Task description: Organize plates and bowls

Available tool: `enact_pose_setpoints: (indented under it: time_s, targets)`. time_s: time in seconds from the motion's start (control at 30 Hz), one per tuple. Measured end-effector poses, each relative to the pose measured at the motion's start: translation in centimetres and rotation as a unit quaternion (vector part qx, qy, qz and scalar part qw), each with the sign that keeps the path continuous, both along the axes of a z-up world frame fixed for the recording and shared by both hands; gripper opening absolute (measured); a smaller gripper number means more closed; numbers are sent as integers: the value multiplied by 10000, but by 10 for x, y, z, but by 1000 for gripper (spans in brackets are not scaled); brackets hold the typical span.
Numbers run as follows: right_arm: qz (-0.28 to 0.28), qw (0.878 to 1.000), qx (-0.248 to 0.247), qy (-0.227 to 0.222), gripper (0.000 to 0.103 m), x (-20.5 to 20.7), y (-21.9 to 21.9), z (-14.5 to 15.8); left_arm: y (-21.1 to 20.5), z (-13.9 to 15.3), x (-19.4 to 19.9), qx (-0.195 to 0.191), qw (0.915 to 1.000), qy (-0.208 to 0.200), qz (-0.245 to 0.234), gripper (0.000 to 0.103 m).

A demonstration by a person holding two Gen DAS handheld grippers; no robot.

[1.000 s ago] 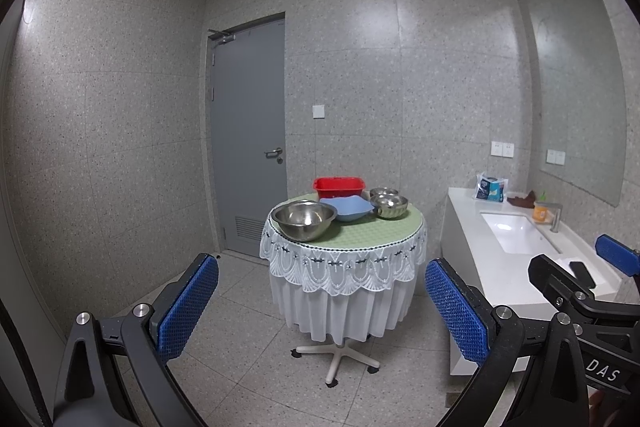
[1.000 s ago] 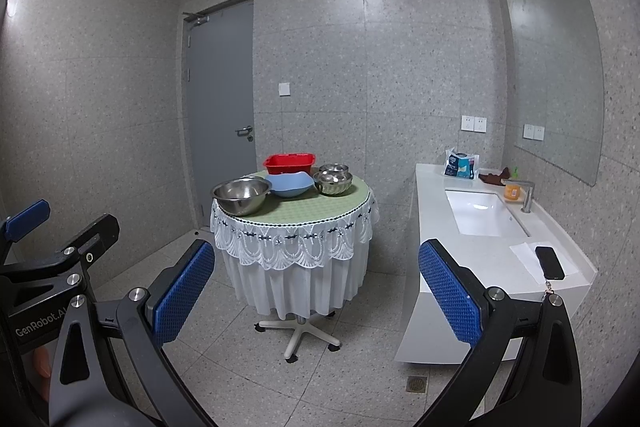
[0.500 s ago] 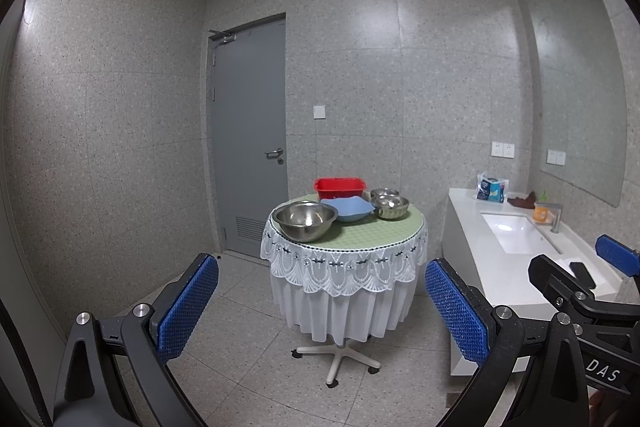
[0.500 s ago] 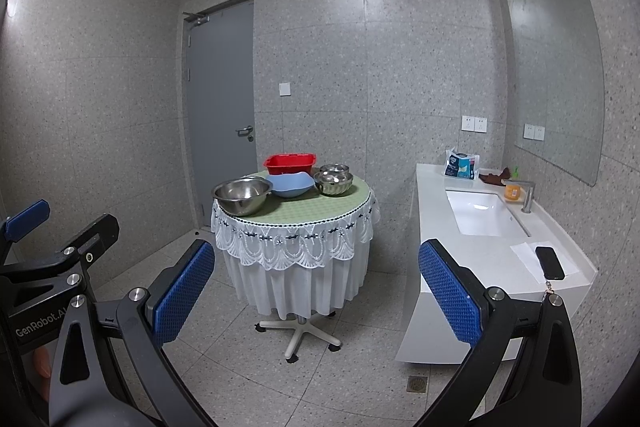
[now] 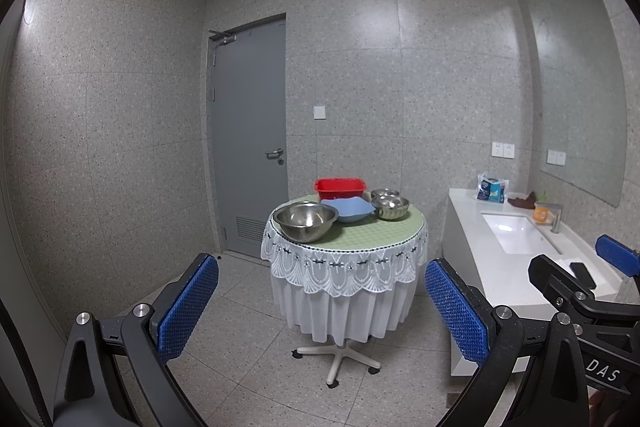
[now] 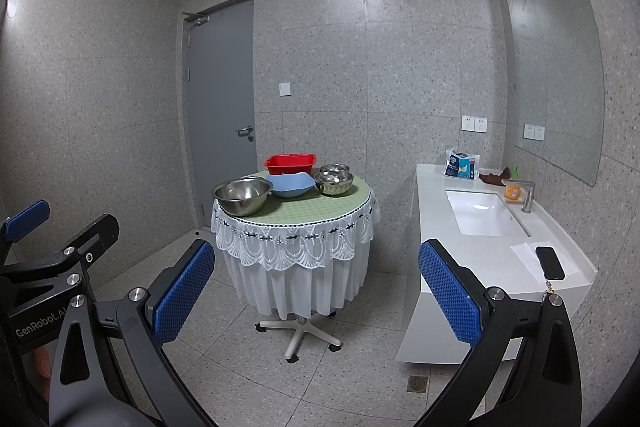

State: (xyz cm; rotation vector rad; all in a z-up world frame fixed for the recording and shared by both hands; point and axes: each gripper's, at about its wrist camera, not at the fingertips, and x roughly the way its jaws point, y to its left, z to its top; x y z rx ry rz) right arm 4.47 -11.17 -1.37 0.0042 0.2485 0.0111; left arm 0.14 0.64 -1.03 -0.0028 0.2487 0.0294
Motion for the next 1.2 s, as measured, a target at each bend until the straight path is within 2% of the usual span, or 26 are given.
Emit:
enact_pose_setpoints:
  time_s: [0.43,0.7,0.93,1.2]
  targets:
    - [-8,10000,16,48,103,3,3,0,2,0,4,18,10000,44,0,102]
    - [-43,9999,29,131,103,18,1,2,0,4,19,32,9999,118,-36,102]
    - [-112,9997,59,201,103,46,-4,7,0,13,52,46,9998,175,-100,102]
    - [-279,9991,116,295,103,97,-3,9,7,21,121,84,9993,246,-284,102]
